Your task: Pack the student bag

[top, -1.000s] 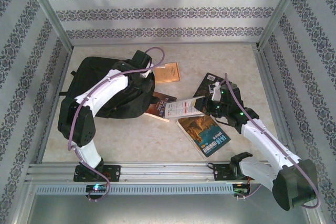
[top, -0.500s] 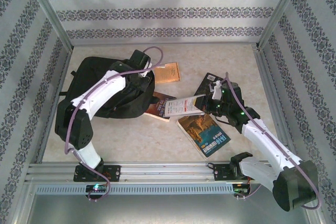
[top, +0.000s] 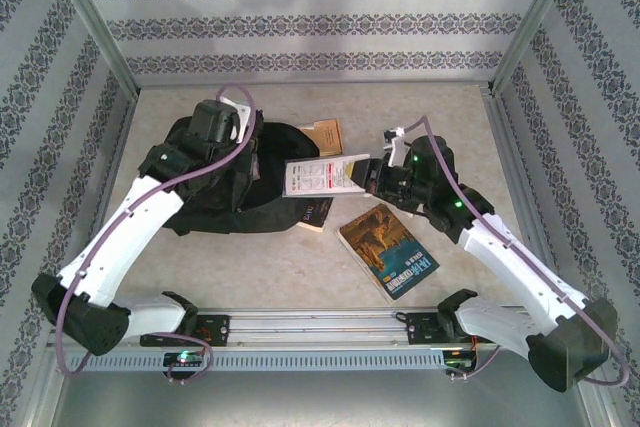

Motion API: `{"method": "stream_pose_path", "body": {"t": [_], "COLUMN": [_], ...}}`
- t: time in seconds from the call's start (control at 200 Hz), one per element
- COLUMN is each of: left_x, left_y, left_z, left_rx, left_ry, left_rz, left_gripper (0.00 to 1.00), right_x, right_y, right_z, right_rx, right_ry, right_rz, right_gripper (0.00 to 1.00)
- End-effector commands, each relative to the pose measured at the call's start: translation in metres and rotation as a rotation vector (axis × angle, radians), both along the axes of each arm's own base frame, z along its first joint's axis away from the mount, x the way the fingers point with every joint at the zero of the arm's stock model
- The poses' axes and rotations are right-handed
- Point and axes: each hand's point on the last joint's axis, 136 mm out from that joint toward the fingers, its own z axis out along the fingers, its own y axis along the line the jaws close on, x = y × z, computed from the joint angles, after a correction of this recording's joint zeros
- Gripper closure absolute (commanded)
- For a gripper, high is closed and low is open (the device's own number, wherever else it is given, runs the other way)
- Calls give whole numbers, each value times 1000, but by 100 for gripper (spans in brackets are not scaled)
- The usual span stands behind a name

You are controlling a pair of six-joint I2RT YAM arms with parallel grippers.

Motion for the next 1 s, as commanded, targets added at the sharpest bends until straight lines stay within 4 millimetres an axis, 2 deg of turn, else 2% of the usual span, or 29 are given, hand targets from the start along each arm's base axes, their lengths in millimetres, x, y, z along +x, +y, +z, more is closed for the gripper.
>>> {"method": "stream_pose_path", "body": {"t": [0.0, 0.125, 0.21, 0.265, 0.315, 0.41, 0.54, 0.734, 0.819, 0.994], "left_x": [-11, -27, -35, -38, -39, -39, -29, -9, 1, 20], "left_y": [-4, -6, -6, -5, -3, -3, 1, 4, 7, 13], "left_z": [27, 22, 9, 1, -8, -22, -39, -40, -40, -36], "left_rx": [-105, -188, -221, -244, -253, -285, -274, -252, -240, -223], "left_ry": [-94, -77, -38, -23, -8, 39, 87, 95, 99, 88], "left_rz": [-4, -16, 0, 10, 28, 36, 61, 67, 78, 95], "left_gripper": [100, 100, 100, 100, 92, 87, 70, 48, 45, 44], "right_x": [16, 32, 43, 49, 53, 55, 49, 36, 32, 29], "right_y": [12, 30, 45, 55, 63, 79, 98, 111, 115, 115], "right_z": [24, 11, 5, 8, 10, 15, 21, 25, 26, 24], "right_rx": [56, 76, 142, 186, 205, 225, 227, 211, 207, 194], "right_ry": [-39, 54, 118, 131, 137, 140, 132, 108, 102, 98], "right_rz": [-23, -32, -19, 0, 12, 45, 86, 124, 137, 144], "right_gripper": [91, 92, 93, 93, 93, 93, 93, 93, 93, 93]}}
